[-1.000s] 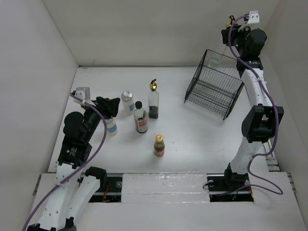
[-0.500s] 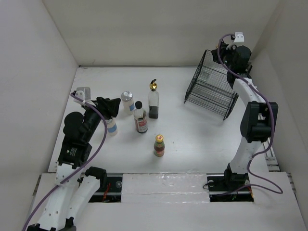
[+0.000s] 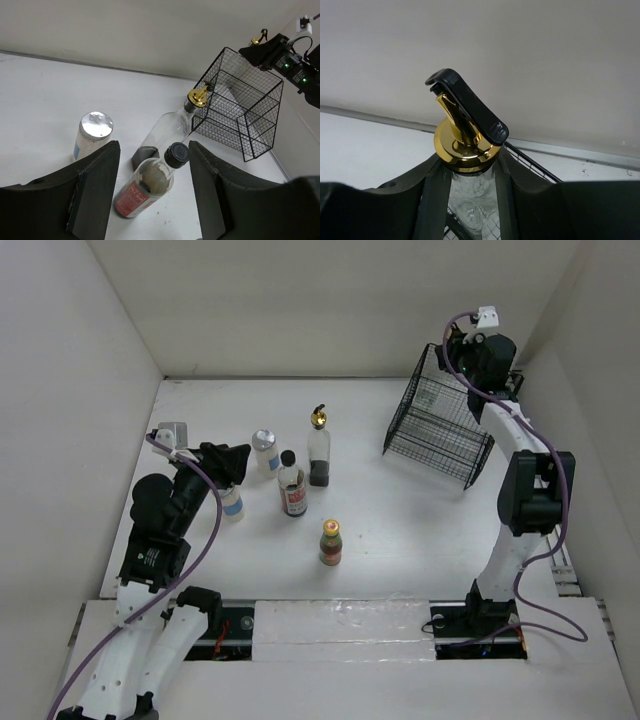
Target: Organize the condiment bottles
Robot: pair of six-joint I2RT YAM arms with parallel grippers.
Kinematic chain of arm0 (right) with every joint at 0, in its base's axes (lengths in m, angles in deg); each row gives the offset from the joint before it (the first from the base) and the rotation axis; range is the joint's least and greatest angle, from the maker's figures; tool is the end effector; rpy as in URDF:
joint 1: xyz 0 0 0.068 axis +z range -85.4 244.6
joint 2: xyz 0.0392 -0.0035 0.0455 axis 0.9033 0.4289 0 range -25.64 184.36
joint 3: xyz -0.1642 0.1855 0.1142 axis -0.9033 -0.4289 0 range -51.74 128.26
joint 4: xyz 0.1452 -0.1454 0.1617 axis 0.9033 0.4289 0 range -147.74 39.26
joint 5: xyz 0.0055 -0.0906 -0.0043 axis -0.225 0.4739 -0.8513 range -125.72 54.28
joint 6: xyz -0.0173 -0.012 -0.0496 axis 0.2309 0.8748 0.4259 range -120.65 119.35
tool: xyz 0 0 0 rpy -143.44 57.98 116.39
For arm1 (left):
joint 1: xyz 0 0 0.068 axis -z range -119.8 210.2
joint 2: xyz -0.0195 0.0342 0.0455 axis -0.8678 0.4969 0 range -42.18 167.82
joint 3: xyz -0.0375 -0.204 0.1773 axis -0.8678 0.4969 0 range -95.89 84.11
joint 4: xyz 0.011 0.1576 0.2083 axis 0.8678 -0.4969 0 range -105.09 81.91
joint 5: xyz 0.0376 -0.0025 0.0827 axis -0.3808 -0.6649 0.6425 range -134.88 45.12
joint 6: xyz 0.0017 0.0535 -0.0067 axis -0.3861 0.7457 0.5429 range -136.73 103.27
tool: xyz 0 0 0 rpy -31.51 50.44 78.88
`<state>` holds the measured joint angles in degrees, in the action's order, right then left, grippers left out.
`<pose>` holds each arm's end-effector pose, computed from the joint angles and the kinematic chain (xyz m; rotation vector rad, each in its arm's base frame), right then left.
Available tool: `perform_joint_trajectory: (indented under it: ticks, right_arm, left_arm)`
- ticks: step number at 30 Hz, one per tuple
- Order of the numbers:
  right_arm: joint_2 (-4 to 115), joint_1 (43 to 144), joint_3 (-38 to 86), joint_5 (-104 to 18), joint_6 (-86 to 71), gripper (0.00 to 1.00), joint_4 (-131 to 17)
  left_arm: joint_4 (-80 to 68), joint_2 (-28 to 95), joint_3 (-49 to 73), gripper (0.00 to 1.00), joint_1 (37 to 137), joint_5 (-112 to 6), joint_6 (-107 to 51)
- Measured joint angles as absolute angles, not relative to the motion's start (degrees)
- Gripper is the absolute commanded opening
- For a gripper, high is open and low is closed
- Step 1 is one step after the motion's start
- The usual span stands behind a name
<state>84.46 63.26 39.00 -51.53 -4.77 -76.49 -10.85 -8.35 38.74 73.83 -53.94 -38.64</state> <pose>0.4700 -0.0012 0.3357 -0.1408 1.5805 0.2560 0.1314 -0.0377 0.3848 0.0287 1.4484 -0.6224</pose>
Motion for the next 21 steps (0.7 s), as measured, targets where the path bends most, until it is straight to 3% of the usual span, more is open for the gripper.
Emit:
perform_joint_trajectory:
  ticks: [16, 18, 19, 21]
  right_arm:
    - [86.47, 65.18, 45.95, -49.85, 0.67, 0.38, -66.85]
    - [86.47, 65.16, 45.93, -49.65, 0.67, 0.46, -66.96]
    - [86.47, 65.16, 45.90, -49.65, 0.69, 0.57, -66.98]
    - [86.47, 65.16, 45.88, -49.56, 0.76, 0.65, -67.74]
  left_arm:
    - [-10.85, -8.94, 38.74, 0.53, 73.83, -54.16, -38.64]
    - [-10.85, -8.94, 38.74, 0.53, 73.83, -54.27, -38.64]
    - [-10.85, -8.94, 38.74, 0.53, 73.83, -54.36, -38.64]
    - [-10.85, -8.94, 38.74, 0.53, 73.83, -54.56, -38.64]
